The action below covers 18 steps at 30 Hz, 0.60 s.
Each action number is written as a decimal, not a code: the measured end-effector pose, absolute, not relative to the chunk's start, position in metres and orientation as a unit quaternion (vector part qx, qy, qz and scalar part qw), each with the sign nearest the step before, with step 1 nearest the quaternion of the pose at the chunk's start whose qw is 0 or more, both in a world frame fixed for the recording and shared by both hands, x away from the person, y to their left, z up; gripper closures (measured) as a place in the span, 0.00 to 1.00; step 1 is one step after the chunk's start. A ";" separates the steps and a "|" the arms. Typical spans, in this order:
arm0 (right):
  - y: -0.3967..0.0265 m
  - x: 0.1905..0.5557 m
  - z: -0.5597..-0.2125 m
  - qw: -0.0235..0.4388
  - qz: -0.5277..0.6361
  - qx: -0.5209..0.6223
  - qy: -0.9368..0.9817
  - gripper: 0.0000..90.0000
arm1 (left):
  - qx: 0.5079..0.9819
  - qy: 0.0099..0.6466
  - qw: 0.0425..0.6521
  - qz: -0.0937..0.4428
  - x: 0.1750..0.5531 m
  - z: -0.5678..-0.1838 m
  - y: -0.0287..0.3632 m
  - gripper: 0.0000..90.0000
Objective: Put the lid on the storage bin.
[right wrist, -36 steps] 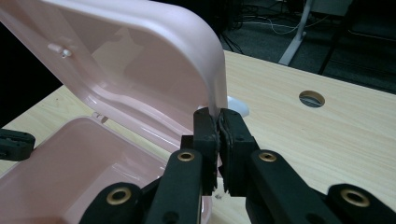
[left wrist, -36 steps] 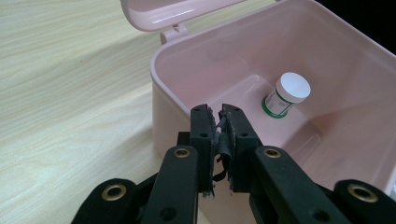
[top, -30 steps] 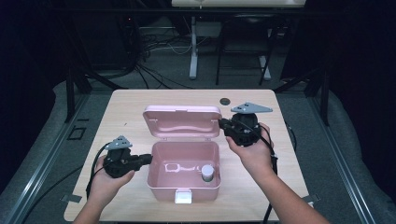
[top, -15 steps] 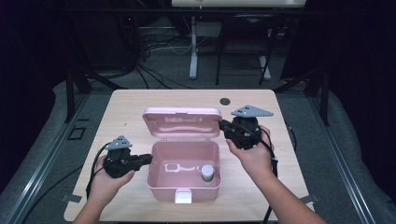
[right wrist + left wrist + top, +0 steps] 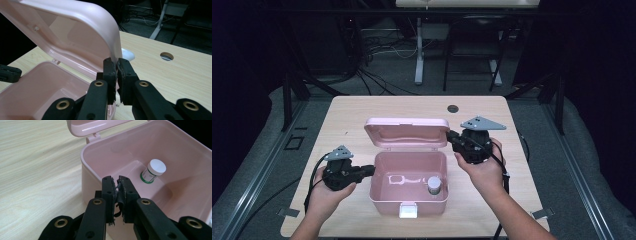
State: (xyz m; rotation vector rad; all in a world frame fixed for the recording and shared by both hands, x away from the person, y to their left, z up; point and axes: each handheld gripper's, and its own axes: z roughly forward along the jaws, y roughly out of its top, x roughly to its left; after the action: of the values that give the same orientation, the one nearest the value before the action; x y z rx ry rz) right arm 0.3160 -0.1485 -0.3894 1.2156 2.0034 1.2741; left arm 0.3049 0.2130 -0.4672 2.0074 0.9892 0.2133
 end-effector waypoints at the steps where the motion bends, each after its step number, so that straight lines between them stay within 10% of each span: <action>1: -0.149 0.315 -0.390 0.234 0.466 0.443 0.729 0.95 | 0.805 0.397 0.432 0.086 0.305 -0.467 0.213 0.93; 18: -0.152 0.305 -0.395 0.227 0.479 0.441 0.724 0.94 | 0.804 0.400 0.433 0.086 0.305 -0.467 0.213 0.93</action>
State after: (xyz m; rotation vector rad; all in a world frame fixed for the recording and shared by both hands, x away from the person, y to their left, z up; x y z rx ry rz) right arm 0.3045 -0.1518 -0.3952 1.2145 1.9964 1.3211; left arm 0.3046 0.2129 -0.4673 2.0029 0.9958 0.2133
